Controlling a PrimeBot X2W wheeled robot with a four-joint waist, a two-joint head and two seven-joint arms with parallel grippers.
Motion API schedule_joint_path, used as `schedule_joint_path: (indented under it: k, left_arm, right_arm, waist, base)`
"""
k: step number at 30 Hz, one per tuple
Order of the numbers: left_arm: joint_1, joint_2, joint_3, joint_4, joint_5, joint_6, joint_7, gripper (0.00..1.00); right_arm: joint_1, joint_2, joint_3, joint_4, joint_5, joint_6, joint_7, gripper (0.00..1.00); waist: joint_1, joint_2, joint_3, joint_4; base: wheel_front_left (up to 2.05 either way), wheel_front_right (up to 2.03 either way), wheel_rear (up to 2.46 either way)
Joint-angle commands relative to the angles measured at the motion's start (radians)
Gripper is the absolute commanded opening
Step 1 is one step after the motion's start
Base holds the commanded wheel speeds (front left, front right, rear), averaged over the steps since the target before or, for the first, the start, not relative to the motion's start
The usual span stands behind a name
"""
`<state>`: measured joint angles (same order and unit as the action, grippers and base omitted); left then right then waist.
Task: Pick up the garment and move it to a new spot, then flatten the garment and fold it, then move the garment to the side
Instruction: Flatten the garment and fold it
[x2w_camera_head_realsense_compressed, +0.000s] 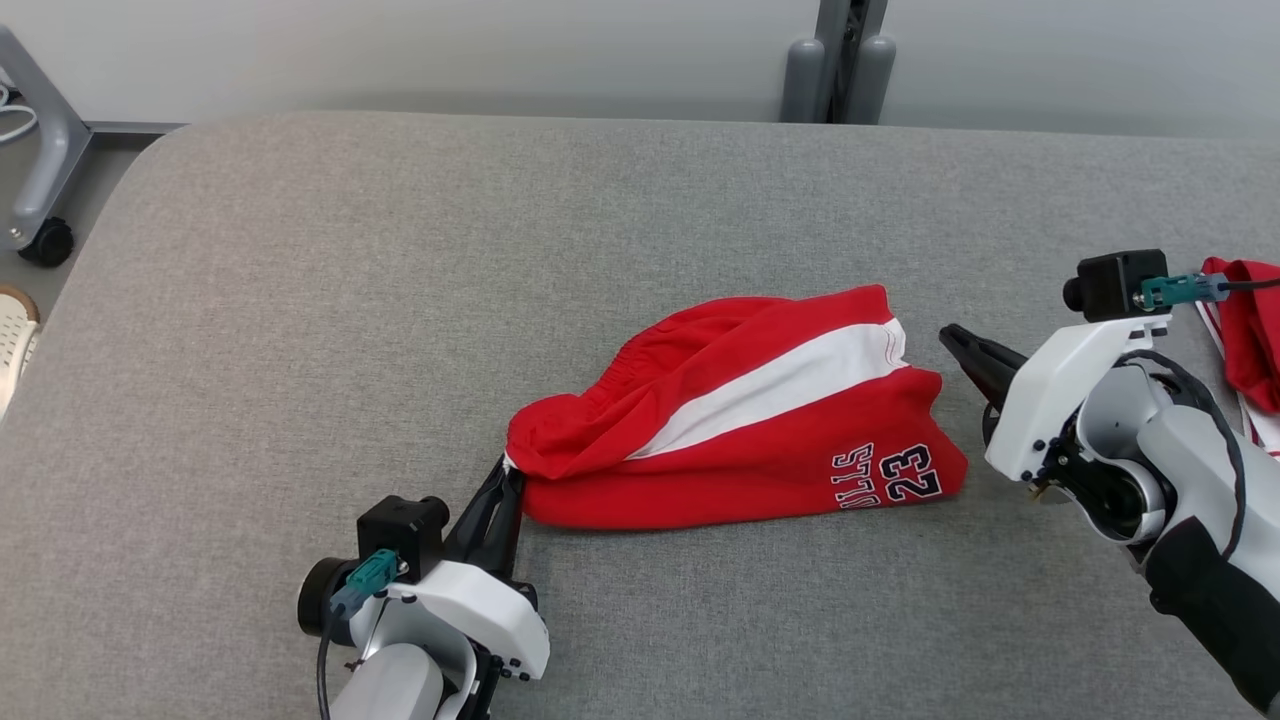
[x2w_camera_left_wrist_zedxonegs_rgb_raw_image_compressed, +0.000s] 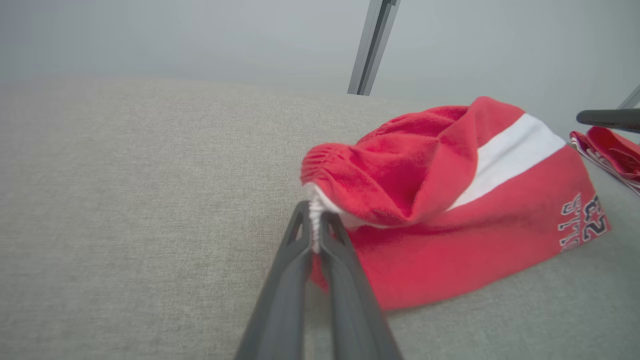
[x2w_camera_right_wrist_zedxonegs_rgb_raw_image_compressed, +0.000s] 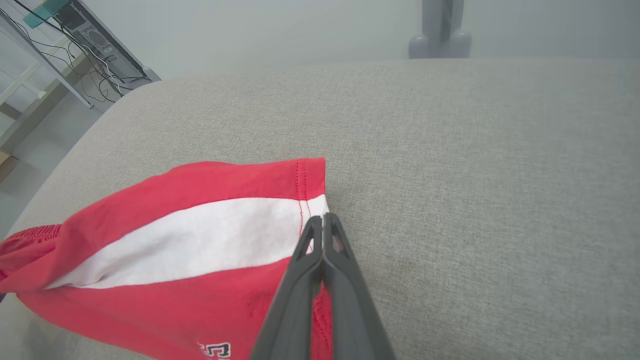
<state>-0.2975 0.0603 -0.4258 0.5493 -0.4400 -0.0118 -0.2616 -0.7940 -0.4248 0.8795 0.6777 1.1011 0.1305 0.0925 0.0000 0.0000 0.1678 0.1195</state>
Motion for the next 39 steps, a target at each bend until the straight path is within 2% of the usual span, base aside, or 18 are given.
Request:
schedule_joint_path:
  k: [1, 2, 3, 18, 19, 20, 21, 28, 39]
  left_arm:
    - [0.004, 0.008, 0.007, -0.009, 0.007, 0.005, -0.004, 0.0]
    - [0.006, 0.009, 0.009, -0.011, 0.008, 0.004, -0.004, 0.0]
    - [0.006, 0.009, 0.01, -0.013, 0.009, 0.003, -0.004, 0.0]
    - [-0.02, -0.003, -0.026, 0.001, 0.012, -0.014, -0.004, 0.0]
    - [-0.021, -0.003, -0.027, 0.001, 0.011, -0.014, -0.004, 0.0]
    - [-0.02, -0.004, -0.028, 0.001, 0.011, -0.013, -0.004, 0.0]
    - [-0.02, -0.005, -0.028, 0.001, 0.01, -0.012, -0.004, 0.0]
    - [-0.001, -0.006, -0.017, -0.002, 0.012, -0.006, -0.004, 0.0]
    - [0.026, -0.006, 0.003, -0.031, 0.014, -0.013, -0.004, 0.0]
  right_arm:
    - [0.012, -0.01, 0.007, -0.004, 0.032, 0.001, 0.01, 0.0]
    - [0.01, -0.015, 0.009, -0.001, 0.044, 0.001, 0.012, 0.45]
    - [0.008, -0.017, 0.014, 0.001, 0.057, 0.001, 0.018, 1.0]
    - [-0.051, -0.001, 0.089, 0.092, 0.178, 0.001, 0.085, 1.0]
    - [-0.052, 0.001, 0.095, 0.09, 0.183, 0.001, 0.086, 0.76]
    - [-0.052, 0.001, 0.102, 0.086, 0.188, 0.001, 0.081, 0.24]
    - [-0.051, 0.0, 0.11, 0.079, 0.192, 0.001, 0.075, 0.0]
    - [-0.03, -0.038, 0.158, 0.011, 0.217, 0.001, 0.025, 0.0]
    - [-0.013, -0.142, 0.188, -0.12, 0.269, 0.001, -0.082, 0.0]
  waist:
    - [0.0, 0.0, 0.0, -0.006]
    - [0.0, 0.0, 0.003, -0.007]
    - [0.0, 0.0, 0.008, -0.006]
    - [0.0, 0.0, 0.042, 0.083]
    - [0.0, 0.0, 0.042, 0.086]
    - [0.0, 0.0, 0.042, 0.088]
    - [0.0, 0.0, 0.041, 0.09]
    - [0.0, 0.0, 0.009, 0.067]
    - [0.0, 0.0, -0.039, 0.007]
  base:
    - [0.0, 0.0, 0.0]
    - [0.0, 0.0, 0.0]
    - [0.0, 0.0, 0.0]
    - [0.0, 0.0, 0.0]
    - [0.0, 0.0, 0.0]
    - [0.0, 0.0, 0.0]
    - [0.0, 0.0, 0.0]
    - [0.0, 0.0, 0.0]
    - [0.0, 0.0, 0.0]
